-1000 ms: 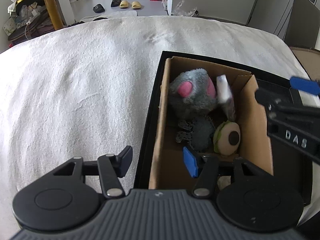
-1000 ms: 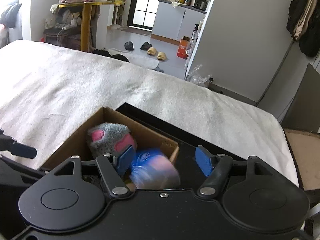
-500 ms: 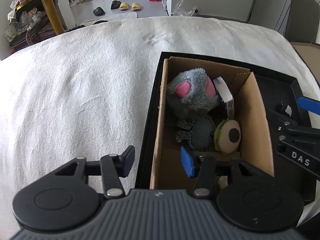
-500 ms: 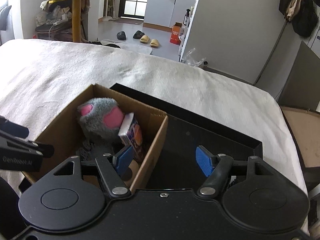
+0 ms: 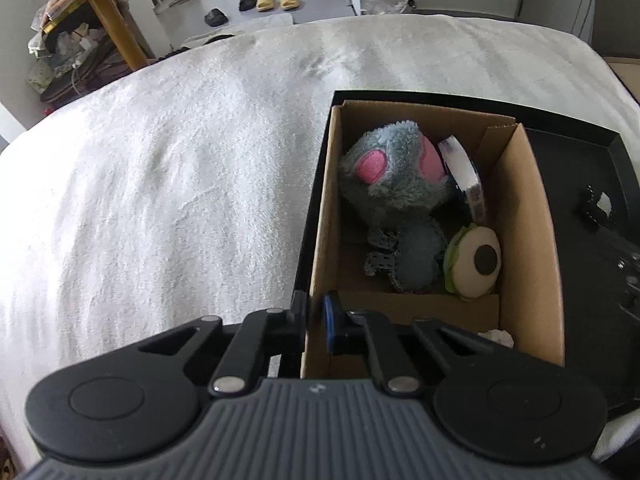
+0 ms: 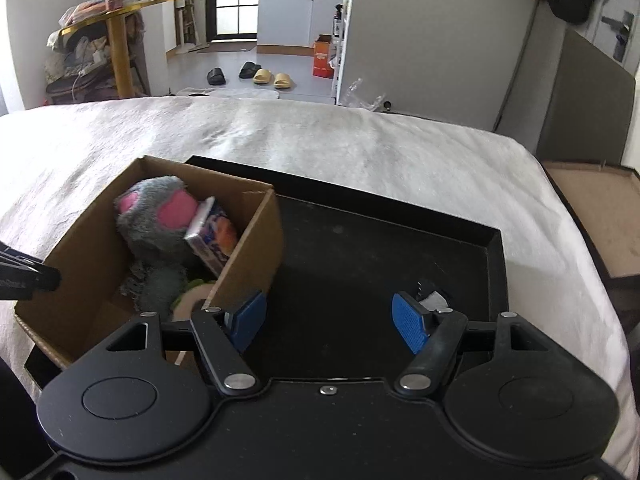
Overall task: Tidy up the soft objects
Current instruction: 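Move the right tool back and grasp the black-and-white fabric item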
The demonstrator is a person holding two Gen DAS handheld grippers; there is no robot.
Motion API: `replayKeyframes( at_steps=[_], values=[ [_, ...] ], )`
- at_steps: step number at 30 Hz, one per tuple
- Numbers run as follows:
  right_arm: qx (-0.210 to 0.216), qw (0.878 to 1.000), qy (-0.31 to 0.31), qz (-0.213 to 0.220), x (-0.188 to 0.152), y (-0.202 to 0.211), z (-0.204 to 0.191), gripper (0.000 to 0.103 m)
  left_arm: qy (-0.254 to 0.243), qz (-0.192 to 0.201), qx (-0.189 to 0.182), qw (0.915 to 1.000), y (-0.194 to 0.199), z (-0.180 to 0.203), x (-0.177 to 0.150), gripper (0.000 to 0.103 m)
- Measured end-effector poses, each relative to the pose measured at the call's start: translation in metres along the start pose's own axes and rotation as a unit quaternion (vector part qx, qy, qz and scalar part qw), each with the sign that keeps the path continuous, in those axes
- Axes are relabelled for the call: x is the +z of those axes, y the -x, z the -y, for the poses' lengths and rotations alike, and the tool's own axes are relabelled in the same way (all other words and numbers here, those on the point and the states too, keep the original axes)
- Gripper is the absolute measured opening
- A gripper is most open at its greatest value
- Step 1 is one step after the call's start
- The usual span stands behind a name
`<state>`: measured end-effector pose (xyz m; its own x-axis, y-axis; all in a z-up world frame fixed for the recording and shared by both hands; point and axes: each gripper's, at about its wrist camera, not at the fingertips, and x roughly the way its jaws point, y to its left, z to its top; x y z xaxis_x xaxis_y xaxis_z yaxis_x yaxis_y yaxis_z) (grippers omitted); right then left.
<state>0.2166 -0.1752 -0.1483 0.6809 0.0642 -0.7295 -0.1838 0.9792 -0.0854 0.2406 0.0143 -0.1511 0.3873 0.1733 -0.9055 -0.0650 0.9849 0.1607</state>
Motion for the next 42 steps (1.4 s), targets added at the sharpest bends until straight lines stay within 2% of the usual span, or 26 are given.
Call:
replayKeyframes(
  at_steps=[10,12,14,17,27,31,42],
  values=[
    [0.012,0.999,-0.039,-0.005,-0.016,-0.012,0.037,0.069,-0.021,-0.022,0.061,0.9977,-0.003,0.021,0.007,0.017],
    [0.013,0.999,-0.046,-0.007,-0.019,-0.016,0.045,0.070,-0.018,-0.025,0.068,0.9972,-0.003,0.023,0.009,0.027],
    [0.015,0.998,-0.053,-0.009,-0.023,-0.021,0.052,0.070,-0.024,-0.021,0.082,0.9962,-0.002,0.028,0.010,0.049],
    [0.013,0.998,-0.060,-0.014,-0.027,-0.030,0.063,0.073,-0.037,-0.011,0.102,0.9940,0.001,0.035,0.014,0.057],
    [0.008,0.997,-0.076,-0.028,-0.034,-0.065,0.091,0.075,-0.059,-0.015,0.128,0.9898,-0.006,0.056,0.029,0.060],
    [-0.001,0.998,-0.062,-0.032,-0.035,-0.080,0.095,0.084,-0.068,-0.017,0.140,0.9877,-0.010,0.064,0.031,0.061],
    [0.002,0.997,-0.049,-0.054,-0.036,-0.108,0.090,0.085,-0.086,-0.025,0.147,0.9851,-0.011,0.079,0.031,0.062]
  ],
)
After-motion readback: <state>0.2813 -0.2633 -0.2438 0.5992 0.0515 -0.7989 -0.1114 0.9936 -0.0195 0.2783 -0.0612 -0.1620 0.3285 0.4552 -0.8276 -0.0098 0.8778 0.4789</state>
